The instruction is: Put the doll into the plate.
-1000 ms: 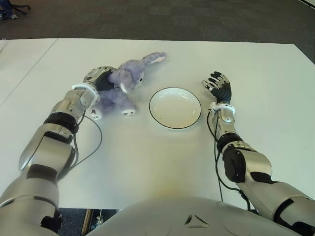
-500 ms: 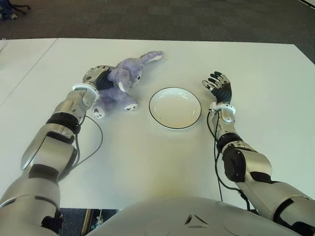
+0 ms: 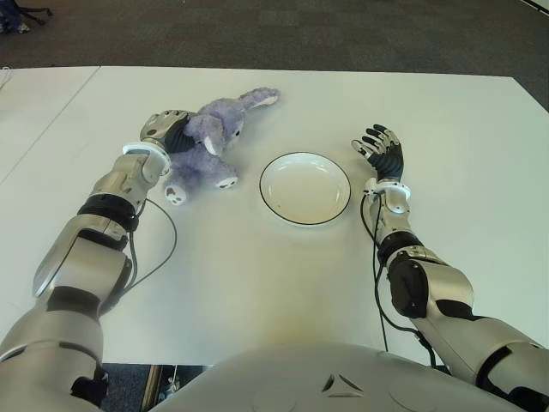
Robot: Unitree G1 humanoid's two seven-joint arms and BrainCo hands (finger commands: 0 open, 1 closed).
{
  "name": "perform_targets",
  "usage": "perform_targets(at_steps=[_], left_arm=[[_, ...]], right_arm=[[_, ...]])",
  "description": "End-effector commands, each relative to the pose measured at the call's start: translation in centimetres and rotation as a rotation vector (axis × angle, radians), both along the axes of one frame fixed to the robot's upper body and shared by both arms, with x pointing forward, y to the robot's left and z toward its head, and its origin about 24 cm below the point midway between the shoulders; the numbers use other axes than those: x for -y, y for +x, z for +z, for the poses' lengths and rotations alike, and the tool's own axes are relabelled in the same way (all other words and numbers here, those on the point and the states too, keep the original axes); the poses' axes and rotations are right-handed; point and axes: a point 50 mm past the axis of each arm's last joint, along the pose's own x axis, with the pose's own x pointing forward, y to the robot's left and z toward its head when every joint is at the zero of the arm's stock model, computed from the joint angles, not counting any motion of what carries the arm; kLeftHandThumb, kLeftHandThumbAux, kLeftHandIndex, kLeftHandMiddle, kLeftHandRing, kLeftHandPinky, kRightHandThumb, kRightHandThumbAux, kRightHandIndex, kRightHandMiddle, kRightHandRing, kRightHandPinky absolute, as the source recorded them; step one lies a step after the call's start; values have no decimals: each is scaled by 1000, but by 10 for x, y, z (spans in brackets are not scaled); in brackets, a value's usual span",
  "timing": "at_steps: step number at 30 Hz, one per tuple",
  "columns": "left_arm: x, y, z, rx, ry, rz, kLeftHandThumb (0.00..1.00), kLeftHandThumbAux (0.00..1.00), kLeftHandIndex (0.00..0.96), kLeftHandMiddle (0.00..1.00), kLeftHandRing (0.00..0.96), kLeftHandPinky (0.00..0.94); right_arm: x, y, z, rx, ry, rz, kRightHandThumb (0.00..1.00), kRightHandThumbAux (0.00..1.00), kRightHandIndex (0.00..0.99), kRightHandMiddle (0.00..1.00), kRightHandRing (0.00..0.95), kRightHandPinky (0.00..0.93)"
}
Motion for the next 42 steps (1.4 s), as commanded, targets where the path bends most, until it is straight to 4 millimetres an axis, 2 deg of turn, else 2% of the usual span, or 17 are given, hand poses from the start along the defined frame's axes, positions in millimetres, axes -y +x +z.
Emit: perform_targets(at_steps=[1,14,22,34,42], left_arm=[[9,1,41,166,26,-76,744,697,442,823,820,798],[43,-14,82,292,16,-203,746,695,442,839,831,804],[52,-17,94,319,-4,-243,749,694,443,841,841,831],[60,-24,104,317,-41,-294,750,694,443,833,835,807],[71,-29,99,284,-67,-371,751,693,444,842,842,817]], right_arm=[[-10,-79,-98,-469,79,-15,81,904,222,269,277,283],[-11,-78,-98,-465,101,-17,101,909,218,265,269,281],[-11,-79,-98,-463,108,-15,104,905,223,274,282,298],[-13,-78,-98,-475,74,-2,57,903,203,256,257,250],[-13,-78,-98,-479,59,-2,65,897,212,263,269,278]])
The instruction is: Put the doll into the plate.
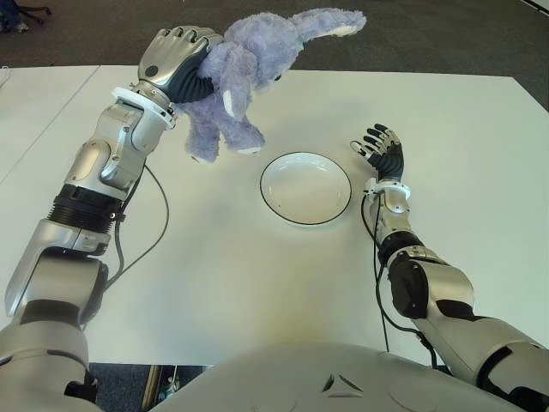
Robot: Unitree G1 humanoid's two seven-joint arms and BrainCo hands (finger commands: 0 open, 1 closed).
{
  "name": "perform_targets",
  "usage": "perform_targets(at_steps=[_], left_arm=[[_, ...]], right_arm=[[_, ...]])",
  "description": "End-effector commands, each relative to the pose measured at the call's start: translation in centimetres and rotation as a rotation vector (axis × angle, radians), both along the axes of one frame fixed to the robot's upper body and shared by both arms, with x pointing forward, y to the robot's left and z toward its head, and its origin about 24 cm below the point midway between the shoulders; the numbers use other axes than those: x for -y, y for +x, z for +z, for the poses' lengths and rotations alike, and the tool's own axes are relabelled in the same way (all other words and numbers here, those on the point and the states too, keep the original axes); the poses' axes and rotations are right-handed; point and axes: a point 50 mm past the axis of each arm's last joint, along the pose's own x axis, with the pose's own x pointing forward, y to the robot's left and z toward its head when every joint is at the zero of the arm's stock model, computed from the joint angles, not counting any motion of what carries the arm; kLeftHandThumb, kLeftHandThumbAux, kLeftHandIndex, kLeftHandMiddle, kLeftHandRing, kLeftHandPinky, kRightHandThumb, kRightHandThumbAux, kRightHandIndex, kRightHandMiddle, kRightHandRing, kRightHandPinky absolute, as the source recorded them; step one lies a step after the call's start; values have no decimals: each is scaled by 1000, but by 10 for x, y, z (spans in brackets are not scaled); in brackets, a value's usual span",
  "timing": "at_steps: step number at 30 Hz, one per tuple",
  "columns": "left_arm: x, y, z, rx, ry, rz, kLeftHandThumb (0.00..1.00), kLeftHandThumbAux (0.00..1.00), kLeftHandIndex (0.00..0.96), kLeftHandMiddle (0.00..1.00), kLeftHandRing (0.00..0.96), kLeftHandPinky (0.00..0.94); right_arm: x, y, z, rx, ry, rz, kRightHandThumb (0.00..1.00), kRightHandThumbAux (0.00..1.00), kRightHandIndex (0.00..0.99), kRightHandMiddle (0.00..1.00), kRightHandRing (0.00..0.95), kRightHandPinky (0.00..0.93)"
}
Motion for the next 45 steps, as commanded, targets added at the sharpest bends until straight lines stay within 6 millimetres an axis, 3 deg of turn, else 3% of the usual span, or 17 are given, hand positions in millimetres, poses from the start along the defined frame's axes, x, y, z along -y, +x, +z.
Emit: perform_targets(at_steps=[1,16,32,45], left_arm=[[10,-6,-7,-44,-22,-70,751,693,444,843,843,817],[47,-16,-28,-201,-30,-161,749,694,443,821,824,783],[93,-4,-55,-303,-109,-255,746,694,443,821,821,787],[106,-7,-84,-376,-178,-303,747,694,443,819,818,784]], right_arm=[[-13,-78,-98,-476,79,-7,66,897,213,264,269,277],[-12,-77,-98,-469,124,-10,124,909,227,278,280,285],[-14,-78,-99,-472,121,-10,111,907,221,278,281,290],[-17,-79,-99,-470,116,-12,76,892,215,262,268,275]])
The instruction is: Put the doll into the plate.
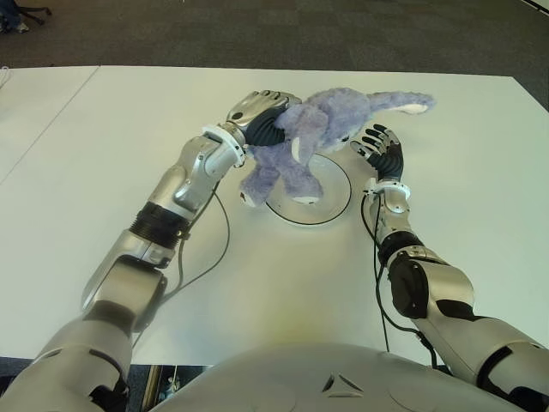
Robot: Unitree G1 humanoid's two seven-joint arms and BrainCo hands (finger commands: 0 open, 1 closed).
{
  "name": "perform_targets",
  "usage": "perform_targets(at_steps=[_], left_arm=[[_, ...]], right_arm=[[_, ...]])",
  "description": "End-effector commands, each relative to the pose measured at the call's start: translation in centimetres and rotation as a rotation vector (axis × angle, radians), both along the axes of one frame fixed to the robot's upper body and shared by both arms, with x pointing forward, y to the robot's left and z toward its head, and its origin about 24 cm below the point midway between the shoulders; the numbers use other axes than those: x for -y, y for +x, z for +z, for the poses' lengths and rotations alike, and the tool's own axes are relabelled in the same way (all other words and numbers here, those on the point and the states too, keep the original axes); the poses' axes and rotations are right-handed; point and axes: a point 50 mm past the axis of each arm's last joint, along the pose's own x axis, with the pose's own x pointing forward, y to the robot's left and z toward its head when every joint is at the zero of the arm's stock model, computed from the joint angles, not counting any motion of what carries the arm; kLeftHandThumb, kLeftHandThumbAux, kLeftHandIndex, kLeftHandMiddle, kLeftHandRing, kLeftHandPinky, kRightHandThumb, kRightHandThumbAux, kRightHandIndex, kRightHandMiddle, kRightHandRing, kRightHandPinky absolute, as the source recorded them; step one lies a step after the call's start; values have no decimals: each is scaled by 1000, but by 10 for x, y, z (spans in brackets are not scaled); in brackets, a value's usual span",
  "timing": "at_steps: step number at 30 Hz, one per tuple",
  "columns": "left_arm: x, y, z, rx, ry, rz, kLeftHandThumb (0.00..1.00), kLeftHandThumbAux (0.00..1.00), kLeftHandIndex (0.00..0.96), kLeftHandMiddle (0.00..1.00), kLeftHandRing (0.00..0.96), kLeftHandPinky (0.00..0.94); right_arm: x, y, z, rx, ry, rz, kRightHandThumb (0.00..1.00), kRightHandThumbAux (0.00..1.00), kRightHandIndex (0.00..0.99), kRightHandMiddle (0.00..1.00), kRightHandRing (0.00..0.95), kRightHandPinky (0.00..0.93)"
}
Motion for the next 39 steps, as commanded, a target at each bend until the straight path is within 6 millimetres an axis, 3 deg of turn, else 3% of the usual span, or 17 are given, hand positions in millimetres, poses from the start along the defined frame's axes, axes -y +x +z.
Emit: perform_targets(at_steps=[1,14,22,39], left_arm=[[6,0,-18,-50,-41,-6,747,694,443,820,818,787],[24,-4,-56,-176,-71,-12,748,695,442,835,827,791],[31,-9,-71,-220,-75,-25,748,695,442,832,824,790],[12,-22,-95,-312,90,-45,737,695,440,785,794,791]], right_arm=[[-18,-78,-99,-470,110,-9,76,892,214,262,266,270],[-19,-78,-99,-454,166,-9,141,908,228,279,282,283],[-20,-79,-99,-462,121,4,98,904,222,275,279,295],[-21,-79,-99,-465,110,13,109,917,220,275,279,289]])
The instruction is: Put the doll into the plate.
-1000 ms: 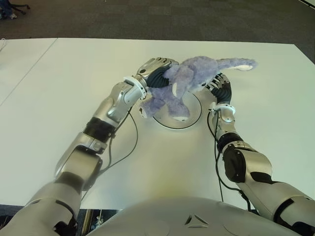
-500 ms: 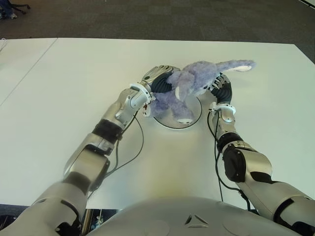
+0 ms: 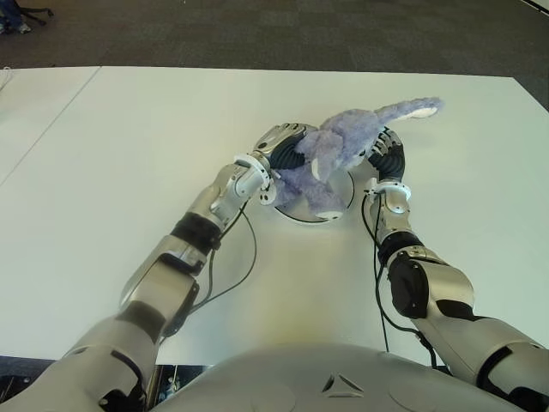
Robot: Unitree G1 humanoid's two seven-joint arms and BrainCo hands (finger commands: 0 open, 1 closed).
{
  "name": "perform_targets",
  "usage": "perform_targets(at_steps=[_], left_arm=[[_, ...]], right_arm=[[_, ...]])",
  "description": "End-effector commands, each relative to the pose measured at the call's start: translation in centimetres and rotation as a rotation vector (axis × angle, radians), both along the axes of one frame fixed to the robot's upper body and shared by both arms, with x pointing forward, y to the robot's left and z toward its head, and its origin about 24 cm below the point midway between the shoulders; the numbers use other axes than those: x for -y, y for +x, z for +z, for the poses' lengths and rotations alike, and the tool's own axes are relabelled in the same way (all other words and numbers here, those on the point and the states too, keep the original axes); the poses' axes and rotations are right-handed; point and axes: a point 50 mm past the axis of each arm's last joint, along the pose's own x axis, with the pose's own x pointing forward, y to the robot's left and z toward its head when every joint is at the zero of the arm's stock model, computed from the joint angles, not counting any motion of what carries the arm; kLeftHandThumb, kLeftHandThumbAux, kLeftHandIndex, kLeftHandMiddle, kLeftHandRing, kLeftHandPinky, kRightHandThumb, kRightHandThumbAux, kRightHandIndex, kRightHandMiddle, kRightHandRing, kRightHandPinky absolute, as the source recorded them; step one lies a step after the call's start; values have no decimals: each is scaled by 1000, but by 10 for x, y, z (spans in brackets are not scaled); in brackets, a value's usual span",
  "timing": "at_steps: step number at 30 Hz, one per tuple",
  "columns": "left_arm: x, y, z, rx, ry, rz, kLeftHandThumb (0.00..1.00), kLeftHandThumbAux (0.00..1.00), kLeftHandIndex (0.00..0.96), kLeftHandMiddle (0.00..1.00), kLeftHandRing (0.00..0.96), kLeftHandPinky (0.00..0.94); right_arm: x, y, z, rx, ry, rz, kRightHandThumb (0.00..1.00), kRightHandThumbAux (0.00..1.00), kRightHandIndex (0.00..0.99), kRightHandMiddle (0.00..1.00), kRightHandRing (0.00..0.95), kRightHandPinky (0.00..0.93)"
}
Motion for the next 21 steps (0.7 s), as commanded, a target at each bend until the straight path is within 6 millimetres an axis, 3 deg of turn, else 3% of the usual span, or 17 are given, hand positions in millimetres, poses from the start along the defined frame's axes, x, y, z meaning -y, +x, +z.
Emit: perform_targets(at_steps=[1,8,12,14,15,16,18,21], left_arm=[[-11,-16,-35,-141,190,-58,729,695,434,770,784,773],[-22,-22,-26,-190,340,-127,703,698,414,688,709,707],[-23,-22,-25,-206,365,-130,697,701,409,635,654,634],[-24,-22,-24,-207,377,-134,692,703,404,573,579,562],[-24,-22,-23,-207,384,-136,547,598,177,472,501,479],[-24,-22,-22,-204,393,-138,508,572,119,446,481,458],[-26,-21,-21,-199,409,-141,453,566,67,330,388,371],[-27,-21,-18,-196,426,-144,420,577,35,270,335,344]], right_arm=[[-21,-79,-99,-465,104,13,110,918,221,277,281,295],[-22,-78,-98,-473,68,15,89,914,213,275,278,287],[-22,-77,-98,-475,68,11,109,909,218,280,286,299],[-22,-77,-98,-476,53,10,96,902,219,277,287,303],[-22,-77,-98,-478,44,9,84,896,221,279,289,305],[-22,-77,-98,-480,39,9,78,896,221,280,290,305],[-22,-78,-98,-483,40,8,76,896,230,288,295,304],[-22,-78,-98,-483,39,7,76,892,226,284,292,298]])
